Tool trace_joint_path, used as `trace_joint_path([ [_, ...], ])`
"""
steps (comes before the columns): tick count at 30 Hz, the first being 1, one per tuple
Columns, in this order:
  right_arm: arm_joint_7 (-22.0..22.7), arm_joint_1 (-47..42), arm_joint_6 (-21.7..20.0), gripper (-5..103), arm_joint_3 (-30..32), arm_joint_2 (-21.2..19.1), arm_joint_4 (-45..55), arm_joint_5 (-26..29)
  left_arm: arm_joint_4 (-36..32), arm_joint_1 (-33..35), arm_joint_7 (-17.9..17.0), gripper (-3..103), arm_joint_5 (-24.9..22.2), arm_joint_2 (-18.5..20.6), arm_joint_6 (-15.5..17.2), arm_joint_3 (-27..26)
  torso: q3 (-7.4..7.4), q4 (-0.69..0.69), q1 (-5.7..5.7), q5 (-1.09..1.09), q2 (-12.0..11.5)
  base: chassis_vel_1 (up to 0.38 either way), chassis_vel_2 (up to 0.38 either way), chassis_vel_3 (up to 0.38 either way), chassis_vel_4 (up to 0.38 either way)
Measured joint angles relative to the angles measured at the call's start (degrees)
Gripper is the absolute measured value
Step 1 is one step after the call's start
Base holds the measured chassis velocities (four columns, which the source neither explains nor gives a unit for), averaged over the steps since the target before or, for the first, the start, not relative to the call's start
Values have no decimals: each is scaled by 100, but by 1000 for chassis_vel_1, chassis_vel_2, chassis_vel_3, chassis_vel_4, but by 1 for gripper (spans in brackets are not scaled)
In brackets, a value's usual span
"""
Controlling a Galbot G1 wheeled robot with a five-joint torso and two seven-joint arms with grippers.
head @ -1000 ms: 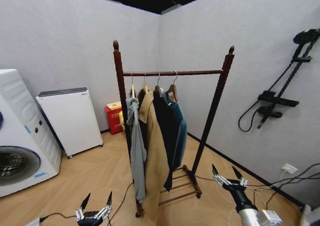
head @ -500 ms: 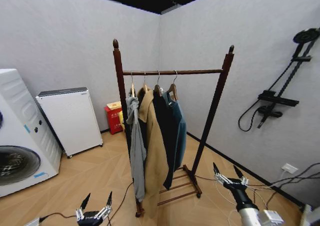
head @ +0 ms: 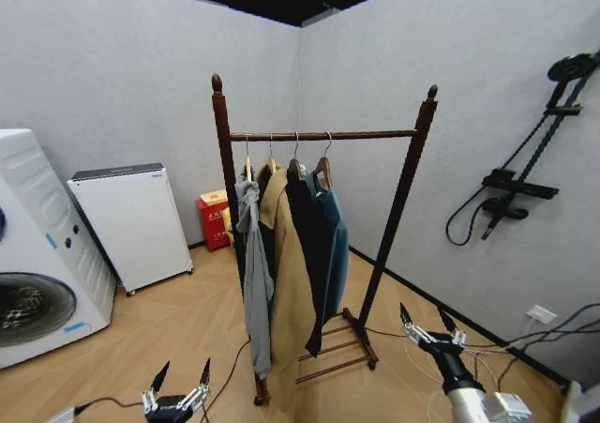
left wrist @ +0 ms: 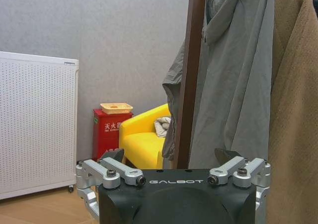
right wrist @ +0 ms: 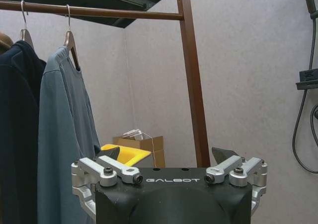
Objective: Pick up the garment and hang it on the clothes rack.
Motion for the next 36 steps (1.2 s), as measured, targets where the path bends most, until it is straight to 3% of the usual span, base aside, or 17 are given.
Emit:
trace_joint_path([
  [16,51,77,124,100,-25,-5,-109,9,0,2,-1,100,0,0,0,-2,4,1,-2,1,22,177,-181,-170,173],
  [20,54,64,160,100,-18,-5,-119,8,0,0,0,100,0,0,0,1,7,-4,1,1,21,12,-6,-61,41],
  [36,52,8,223,100,13,21,-115,6,0,0,0,100,0,0,0,0,-36,-1,-38,0,-68,-58,-32,-22,-51],
])
